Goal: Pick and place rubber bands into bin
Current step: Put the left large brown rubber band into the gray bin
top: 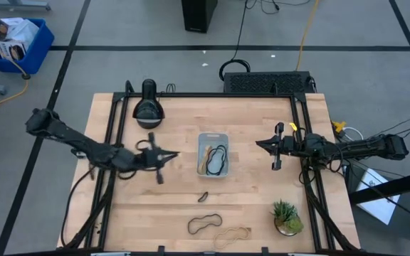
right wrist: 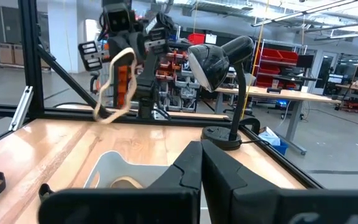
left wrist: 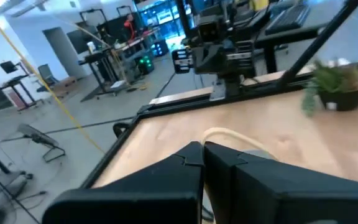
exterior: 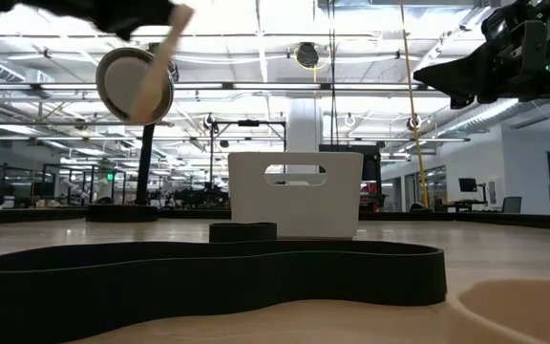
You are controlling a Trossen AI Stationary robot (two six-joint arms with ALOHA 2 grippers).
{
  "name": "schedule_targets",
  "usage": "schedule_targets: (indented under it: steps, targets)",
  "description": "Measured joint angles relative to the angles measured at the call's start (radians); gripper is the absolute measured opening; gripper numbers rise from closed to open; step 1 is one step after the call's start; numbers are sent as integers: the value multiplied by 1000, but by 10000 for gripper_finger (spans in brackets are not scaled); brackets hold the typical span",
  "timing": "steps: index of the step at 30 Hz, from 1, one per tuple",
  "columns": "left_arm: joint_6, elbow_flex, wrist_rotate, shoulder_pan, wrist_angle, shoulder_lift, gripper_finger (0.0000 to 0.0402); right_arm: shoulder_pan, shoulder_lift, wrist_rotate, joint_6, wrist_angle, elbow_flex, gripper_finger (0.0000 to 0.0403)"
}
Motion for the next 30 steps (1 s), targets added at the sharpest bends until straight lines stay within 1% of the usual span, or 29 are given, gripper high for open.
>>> schedule_targets:
  steps: [5, 9, 12, 18, 23, 27, 30]
  targets:
    - [40, 145, 174, 146, -1, 183, 2, 0, 0, 0, 0, 0, 0, 0]
    - [76, 239, 283, 252, -5, 317, 1, 0, 0, 0, 0, 0, 0, 0]
    - [72, 283, 350, 325, -7, 393, 1, 0, 0, 0, -4, 0, 0, 0]
    - [28, 292, 451, 432, -18, 527, 1, 0, 0, 0, -25, 0, 0, 0]
    - [5, 292, 552, 470, 22, 638, 1, 0, 0, 0, -58, 0, 0, 0]
    - [3, 292, 583, 474, 54, 695, 1, 0, 0, 0, -60, 0, 0, 0]
    - [-2, 292, 585, 474, 56, 708, 4, 0, 0, 0, -60, 0, 0, 0]
